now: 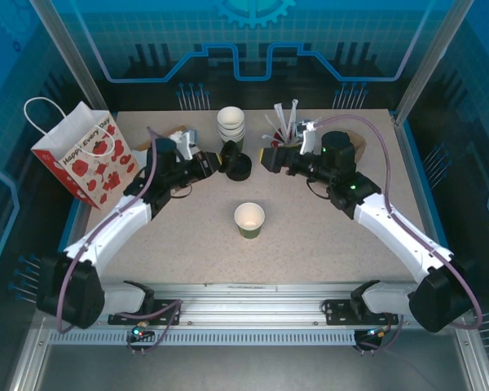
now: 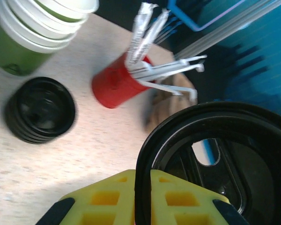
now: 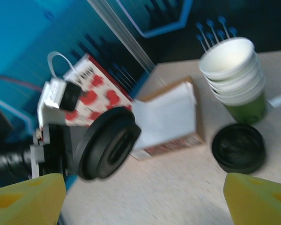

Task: Pack the takeout coffee

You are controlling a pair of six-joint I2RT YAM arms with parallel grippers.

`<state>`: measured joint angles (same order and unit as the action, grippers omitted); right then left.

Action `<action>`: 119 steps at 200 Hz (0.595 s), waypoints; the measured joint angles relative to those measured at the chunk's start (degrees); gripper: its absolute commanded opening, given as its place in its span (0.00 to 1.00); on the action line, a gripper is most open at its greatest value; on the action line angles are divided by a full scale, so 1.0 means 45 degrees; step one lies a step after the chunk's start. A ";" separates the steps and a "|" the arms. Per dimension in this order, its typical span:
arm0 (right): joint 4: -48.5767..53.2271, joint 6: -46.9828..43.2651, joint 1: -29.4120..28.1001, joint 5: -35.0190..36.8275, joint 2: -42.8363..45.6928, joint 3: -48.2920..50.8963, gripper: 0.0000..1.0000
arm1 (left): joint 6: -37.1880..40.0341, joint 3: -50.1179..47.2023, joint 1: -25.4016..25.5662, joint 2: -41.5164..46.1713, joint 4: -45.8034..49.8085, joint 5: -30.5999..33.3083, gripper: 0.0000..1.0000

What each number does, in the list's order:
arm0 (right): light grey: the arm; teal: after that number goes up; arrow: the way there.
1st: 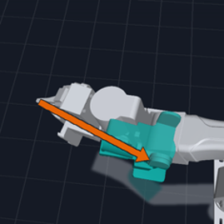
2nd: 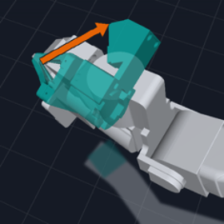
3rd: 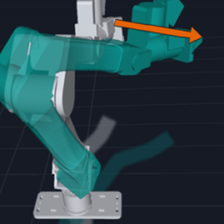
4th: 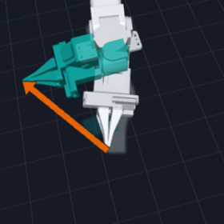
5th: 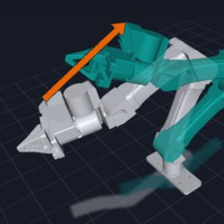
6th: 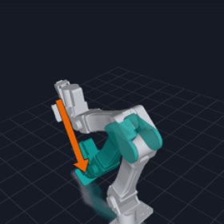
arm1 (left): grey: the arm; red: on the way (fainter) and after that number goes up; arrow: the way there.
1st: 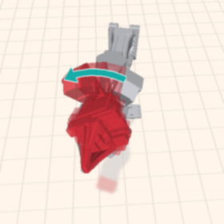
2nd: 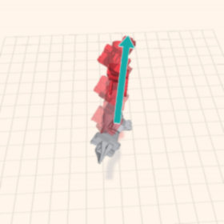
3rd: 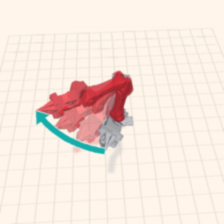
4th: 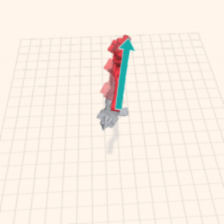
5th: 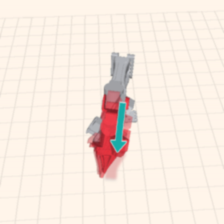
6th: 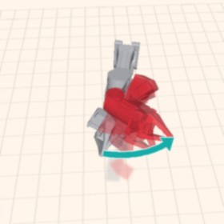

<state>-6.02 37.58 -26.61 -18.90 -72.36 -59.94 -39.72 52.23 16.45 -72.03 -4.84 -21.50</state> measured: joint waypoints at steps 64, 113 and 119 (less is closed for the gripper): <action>-0.4367 0.2079 -0.1175 -0.2045 -0.1277 0.0121 1.00 | -0.4357 -0.0937 0.0000 0.1841 -0.3594 -0.1739 0.14; -0.6256 0.2448 -0.1579 -0.2963 -0.1647 0.0117 1.00 | -0.6013 -0.1506 0.0000 0.1928 -0.4779 -0.2210 0.13; -0.6411 0.2453 -0.1685 -0.3021 -0.1651 0.0102 1.00 | -0.6144 -0.1515 0.0000 0.1928 -0.4833 -0.2249 0.13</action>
<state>-34.87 48.62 -34.20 -32.49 -79.79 -59.48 -67.37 45.41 16.45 -63.35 -26.59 -31.62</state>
